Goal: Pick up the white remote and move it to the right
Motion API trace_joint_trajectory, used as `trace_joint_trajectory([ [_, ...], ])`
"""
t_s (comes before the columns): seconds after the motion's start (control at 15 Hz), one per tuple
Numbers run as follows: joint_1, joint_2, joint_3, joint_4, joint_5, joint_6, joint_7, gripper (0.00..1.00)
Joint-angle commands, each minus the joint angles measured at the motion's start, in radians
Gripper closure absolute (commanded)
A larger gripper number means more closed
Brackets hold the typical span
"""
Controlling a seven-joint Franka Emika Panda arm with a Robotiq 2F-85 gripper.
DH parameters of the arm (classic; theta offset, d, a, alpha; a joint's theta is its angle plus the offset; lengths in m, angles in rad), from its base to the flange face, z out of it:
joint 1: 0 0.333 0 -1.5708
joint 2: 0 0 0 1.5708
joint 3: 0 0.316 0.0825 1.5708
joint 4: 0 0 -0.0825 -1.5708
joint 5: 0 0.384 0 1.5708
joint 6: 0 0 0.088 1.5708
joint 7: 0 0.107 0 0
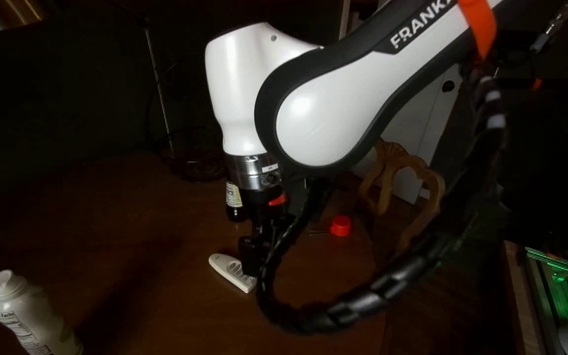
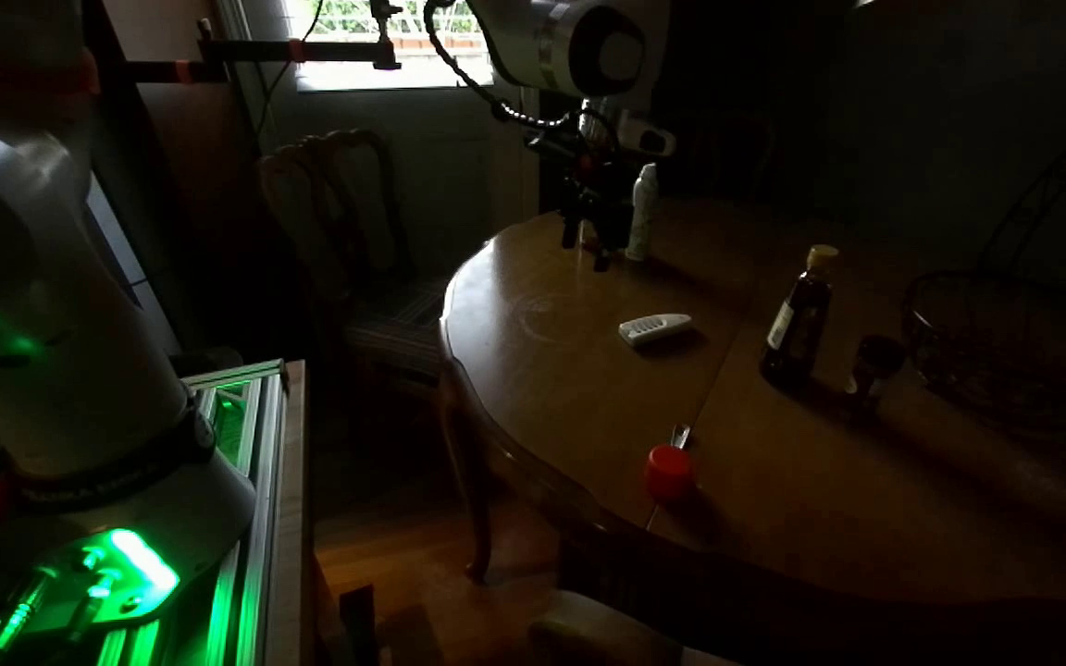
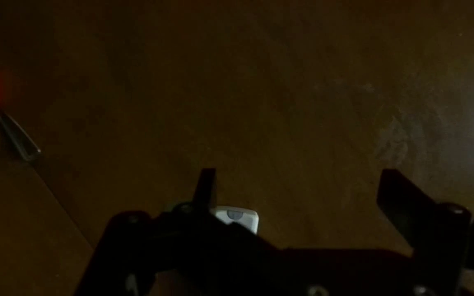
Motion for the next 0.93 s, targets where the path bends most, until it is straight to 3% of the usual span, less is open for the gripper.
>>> trace_joint_trajectory([
  [0.0,0.01,0.078,-0.015,0.027,0.002,0.129,-0.014,0.0],
  [0.87,0.049,0.324,-0.119,0.187,-0.022,0.341,0.047,0.0],
])
